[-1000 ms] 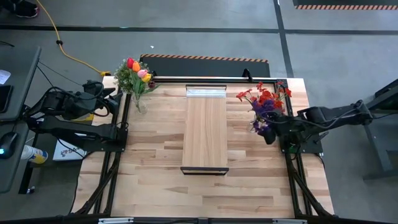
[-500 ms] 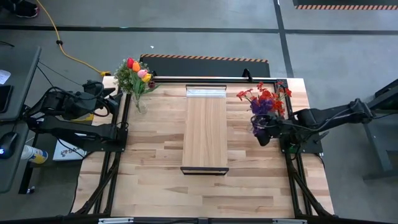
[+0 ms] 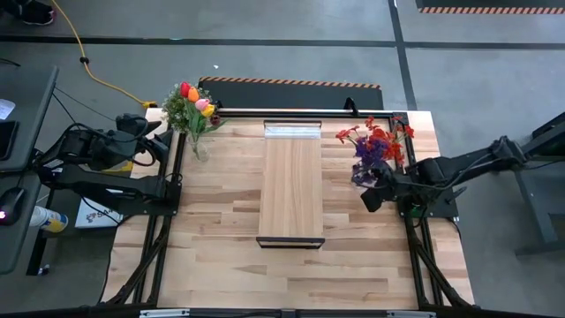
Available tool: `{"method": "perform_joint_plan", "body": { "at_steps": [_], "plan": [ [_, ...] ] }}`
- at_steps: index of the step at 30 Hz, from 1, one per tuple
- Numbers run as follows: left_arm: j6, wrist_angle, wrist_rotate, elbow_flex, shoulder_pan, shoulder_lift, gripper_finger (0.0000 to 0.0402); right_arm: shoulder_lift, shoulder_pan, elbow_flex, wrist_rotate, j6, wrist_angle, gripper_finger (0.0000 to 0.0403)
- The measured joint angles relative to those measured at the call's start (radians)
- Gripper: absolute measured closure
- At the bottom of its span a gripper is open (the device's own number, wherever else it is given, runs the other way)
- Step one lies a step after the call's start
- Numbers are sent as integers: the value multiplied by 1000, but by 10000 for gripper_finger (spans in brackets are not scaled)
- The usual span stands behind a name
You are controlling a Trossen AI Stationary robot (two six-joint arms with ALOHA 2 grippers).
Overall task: Pick and place flowers into a vace then onto a shelf
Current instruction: Put the right transparent flower vase on the shelf
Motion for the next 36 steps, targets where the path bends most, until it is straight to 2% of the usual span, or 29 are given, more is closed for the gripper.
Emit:
{"method": "perform_joint_plan", "body": {
  "at_steps": [5,10,14,27,31,36],
  "plan": [
    [33,0,-7,0,0,0,153,0,77,0,12,44,-13,173],
    [49,0,-19,0,0,0,153,0,160,0,129,219,-77,175],
    [49,0,-19,0,0,0,153,1,204,0,171,264,-63,175],
    [49,0,-22,0,0,0,153,131,219,0,184,331,13,185],
    [49,0,-22,0,0,0,153,123,237,0,182,357,14,183],
    [49,0,-22,0,0,0,153,102,272,0,233,371,20,188]
  ]
}}
